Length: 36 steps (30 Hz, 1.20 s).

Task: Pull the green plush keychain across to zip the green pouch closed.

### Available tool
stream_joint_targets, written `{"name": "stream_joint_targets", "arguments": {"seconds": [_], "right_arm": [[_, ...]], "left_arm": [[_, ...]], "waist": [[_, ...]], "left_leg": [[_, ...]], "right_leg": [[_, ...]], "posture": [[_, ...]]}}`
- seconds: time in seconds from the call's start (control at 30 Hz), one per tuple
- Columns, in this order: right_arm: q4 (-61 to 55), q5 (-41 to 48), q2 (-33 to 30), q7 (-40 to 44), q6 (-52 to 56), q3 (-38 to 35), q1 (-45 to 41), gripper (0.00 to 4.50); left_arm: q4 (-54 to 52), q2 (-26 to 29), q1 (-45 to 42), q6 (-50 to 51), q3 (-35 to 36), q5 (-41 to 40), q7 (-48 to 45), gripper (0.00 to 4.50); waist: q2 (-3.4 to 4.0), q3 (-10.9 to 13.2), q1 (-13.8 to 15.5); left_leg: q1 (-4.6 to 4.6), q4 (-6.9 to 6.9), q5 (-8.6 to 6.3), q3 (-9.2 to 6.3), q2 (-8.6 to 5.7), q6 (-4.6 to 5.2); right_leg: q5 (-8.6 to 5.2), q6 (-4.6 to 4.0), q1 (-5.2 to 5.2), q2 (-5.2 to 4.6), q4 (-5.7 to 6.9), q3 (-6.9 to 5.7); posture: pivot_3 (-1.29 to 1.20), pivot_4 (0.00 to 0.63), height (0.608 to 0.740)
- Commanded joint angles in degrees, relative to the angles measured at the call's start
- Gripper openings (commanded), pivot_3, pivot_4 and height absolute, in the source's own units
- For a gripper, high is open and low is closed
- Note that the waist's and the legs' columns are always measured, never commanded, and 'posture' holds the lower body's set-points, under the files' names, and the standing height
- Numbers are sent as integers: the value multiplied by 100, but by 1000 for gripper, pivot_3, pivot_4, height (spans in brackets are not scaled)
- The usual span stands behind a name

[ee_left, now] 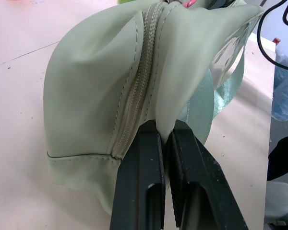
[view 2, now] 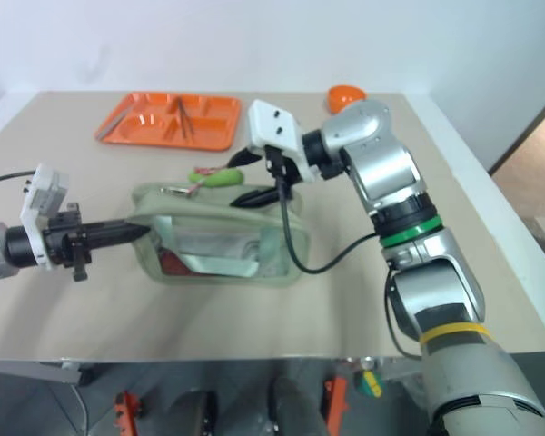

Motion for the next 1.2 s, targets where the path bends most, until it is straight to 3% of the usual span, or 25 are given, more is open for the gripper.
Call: {"name": "stream_joint_targets", "arguments": {"seconds": [0.03,0.43,0.53,0.77,1.2], "right_arm": [[-29,25,43,6,-13,-159,-258,3446],[28,177,109,84,163,-311,-433,3446],[43,188,123,127,155,-290,-410,2605],[41,191,136,171,170,-300,-383,167],[122,96,-63,143,127,-374,-465,52]], "left_arm": [[-84,11,-39,-119,88,-36,-11,0],[-43,-34,-8,-162,59,17,5,0],[-35,-47,-18,-178,58,37,12,0],[-32,-41,-27,-163,108,17,11,0],[-10,-29,-32,-162,105,21,-4,0]], "waist": [[0,0,0],[0,0,0],[0,0,0],[0,0,0],[0,0,0]], "left_leg": [[0,0,0,0,0,0],[0,0,0,-1,0,0],[0,0,0,-1,0,0],[0,0,0,-1,0,0],[0,0,0,-2,0,0]], "right_leg": [[0,0,0,0,0,0],[0,-1,0,-1,0,-2],[1,-2,0,-1,0,-2],[1,-1,0,-3,0,-3],[1,-1,0,-2,0,-4]], "posture": [[0,150,740],[0,150,740],[0,150,740],[0,150,740],[0,150,740]]}}
